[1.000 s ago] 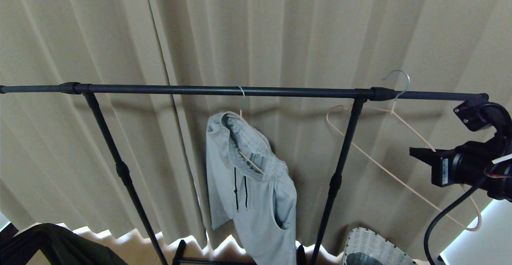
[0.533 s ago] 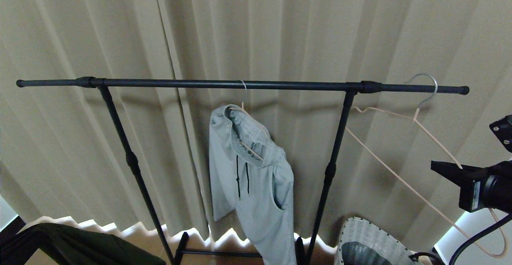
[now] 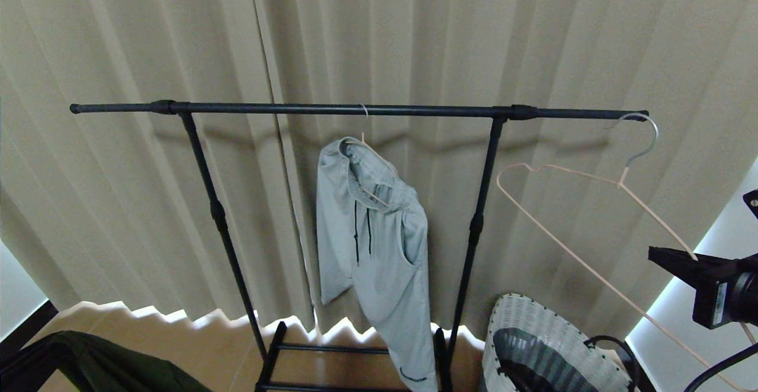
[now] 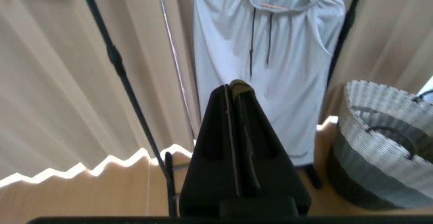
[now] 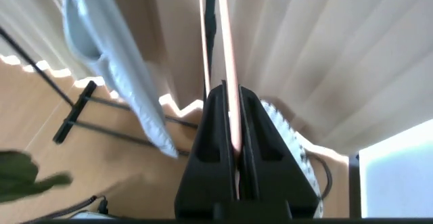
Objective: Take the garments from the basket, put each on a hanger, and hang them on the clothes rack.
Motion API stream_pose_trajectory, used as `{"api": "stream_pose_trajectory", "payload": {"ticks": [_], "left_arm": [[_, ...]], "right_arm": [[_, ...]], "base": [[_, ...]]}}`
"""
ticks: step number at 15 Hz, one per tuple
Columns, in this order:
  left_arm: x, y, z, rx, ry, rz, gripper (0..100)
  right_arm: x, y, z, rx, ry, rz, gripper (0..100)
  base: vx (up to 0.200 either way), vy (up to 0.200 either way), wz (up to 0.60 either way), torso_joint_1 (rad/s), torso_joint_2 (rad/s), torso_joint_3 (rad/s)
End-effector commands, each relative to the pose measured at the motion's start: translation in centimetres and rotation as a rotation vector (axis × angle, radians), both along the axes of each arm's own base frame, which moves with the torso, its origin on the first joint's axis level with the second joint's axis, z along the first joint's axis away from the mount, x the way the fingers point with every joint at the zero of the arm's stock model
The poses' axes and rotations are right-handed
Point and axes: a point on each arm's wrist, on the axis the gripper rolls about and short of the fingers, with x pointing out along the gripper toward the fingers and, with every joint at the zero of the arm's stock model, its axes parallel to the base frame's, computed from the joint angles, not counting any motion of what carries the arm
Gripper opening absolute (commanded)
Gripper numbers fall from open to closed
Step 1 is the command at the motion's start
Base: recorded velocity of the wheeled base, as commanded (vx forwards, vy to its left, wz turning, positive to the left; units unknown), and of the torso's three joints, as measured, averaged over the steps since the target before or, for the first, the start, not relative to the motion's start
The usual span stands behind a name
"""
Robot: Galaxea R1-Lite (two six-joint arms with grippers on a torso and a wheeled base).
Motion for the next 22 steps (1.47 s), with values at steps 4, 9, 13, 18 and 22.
{"api": "stream_pose_trajectory", "payload": {"ticks": [4, 9, 13, 18, 22], "left_arm": [[-0.1, 0.0, 0.3, -0.008, -0.012, 0.001, 0], [-0.1, 0.0, 0.5, -0.01, -0.017, 0.001, 0], [-0.2, 0.1, 0.5, -0.009, -0.025, 0.001, 0], [-0.2, 0.1, 0.3, -0.007, -0.02, 0.001, 0], [-0.3, 0.1, -1.0, 0.046, 0.009, -0.007, 0]], "right_arm": [[-0.2, 0.0, 0.1, 0.002, -0.008, 0.008, 0], [-0.2, 0.1, 0.1, 0.005, -0.008, 0.015, 0], [-0.2, 0.1, 0.1, 0.005, -0.011, 0.015, 0], [-0.1, 0.2, 0.2, 0.012, -0.019, 0.026, 0], [-0.1, 0.5, 0.6, 0.06, -0.033, 0.146, 0]], "base": [[0.0, 0.0, 0.0, 0.0, 0.0, 0.0], [0.0, 0.16, 0.0, 0.005, 0.0, 0.003], [0.0, 0.2, 0.0, 0.007, 0.0, 0.001], [0.0, 0.2, 0.0, 0.0, 0.0, 0.0], [0.0, 0.0, 0.0, 0.0, 0.0, 0.0]]}}
